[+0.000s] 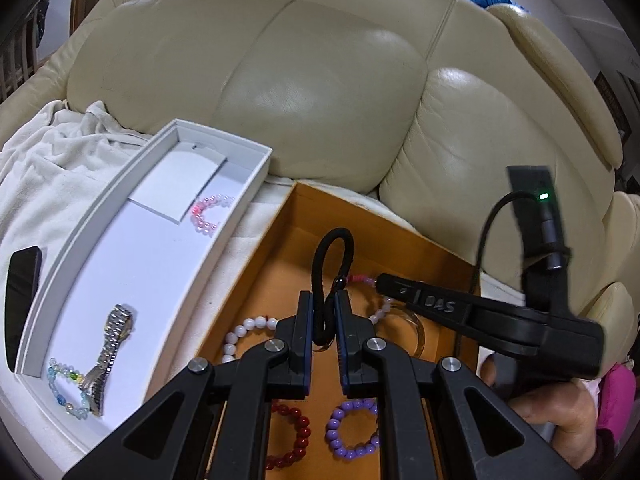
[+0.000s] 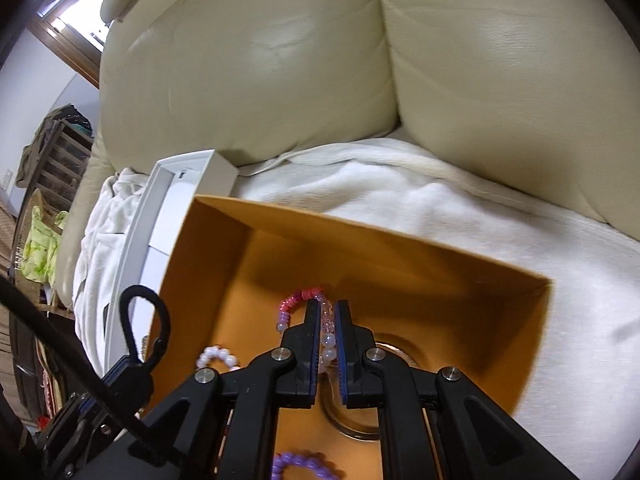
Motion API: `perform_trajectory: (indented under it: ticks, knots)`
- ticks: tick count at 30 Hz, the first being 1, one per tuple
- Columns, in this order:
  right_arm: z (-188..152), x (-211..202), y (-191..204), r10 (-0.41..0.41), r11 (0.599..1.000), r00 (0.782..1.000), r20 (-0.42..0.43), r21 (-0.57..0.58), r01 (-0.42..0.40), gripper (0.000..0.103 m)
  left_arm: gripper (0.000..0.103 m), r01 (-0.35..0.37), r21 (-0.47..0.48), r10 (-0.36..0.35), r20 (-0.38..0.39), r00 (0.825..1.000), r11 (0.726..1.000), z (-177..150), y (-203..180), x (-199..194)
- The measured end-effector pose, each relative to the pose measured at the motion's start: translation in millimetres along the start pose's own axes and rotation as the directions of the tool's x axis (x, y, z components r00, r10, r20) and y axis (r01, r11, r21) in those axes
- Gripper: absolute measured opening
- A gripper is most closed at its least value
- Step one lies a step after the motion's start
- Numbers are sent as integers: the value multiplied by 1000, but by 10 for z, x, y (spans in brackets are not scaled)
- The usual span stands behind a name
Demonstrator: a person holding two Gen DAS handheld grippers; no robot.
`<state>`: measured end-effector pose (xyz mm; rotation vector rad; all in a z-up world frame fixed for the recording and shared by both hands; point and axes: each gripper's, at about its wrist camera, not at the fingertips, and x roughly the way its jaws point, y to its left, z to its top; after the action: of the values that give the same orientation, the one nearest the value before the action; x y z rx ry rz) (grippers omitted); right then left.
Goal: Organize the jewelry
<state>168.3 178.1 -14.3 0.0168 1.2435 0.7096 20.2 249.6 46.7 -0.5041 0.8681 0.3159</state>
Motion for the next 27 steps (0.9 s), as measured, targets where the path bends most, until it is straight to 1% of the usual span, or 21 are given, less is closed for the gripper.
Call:
perform_trajectory:
  ticks: [5,8,12,13,16,17,18,19,20,23,24,26,27]
  knots:
    - [12,-68,-89,-14,1000,1000,14,-1,14,8,11,22,-7,-22,-50,998,1000,18,-15,263]
    - [14,-87,-99,-3,1000,1000,16,3,3,8,11,16,-10,-17,-88,996,1000,18,-13,414]
    - [35,-77,-53,59,998,998,18,10,-59,8,12,-28,-17,26,-116,993,999,30,9,535]
    - [44,-64,-32,54,998,998,23,8,-54,8,12,-41,-18,38,-118,992,999,36,18,544]
    - [62,11,-56,52,998,999,11,38,-52,10,15,-93,-12,90,-133,987,996,46,64,556]
    - [63,12,-80,56,997,998,2,54,-56,11,19,-105,-7,103,-134,986,994,49,66,542]
    - [62,-7,-118,79,994,997,0,71,-78,15,27,-115,-2,114,-133,985,993,52,62,524]
    - [57,-52,-142,97,992,995,9,82,-97,18,32,-124,3,124,-127,984,992,55,55,495]
    - [50,-115,-159,110,990,994,24,90,-112,26,37,-135,10,135,-116,984,991,62,41,449]
    - [-17,-362,-182,162,982,983,81,84,-168,41,39,-152,37,154,-68,986,988,68,-69,268]
    - [-76,-525,-202,168,982,979,115,64,-176,41,40,-154,49,156,-42,987,987,63,-125,177]
    - [-184,-780,-256,167,984,974,154,30,-174,41,43,-170,78,169,22,985,982,34,-244,-19]
    - [-254,-917,-300,165,985,971,175,13,-170,41,49,-180,96,175,60,983,979,8,-324,-133]
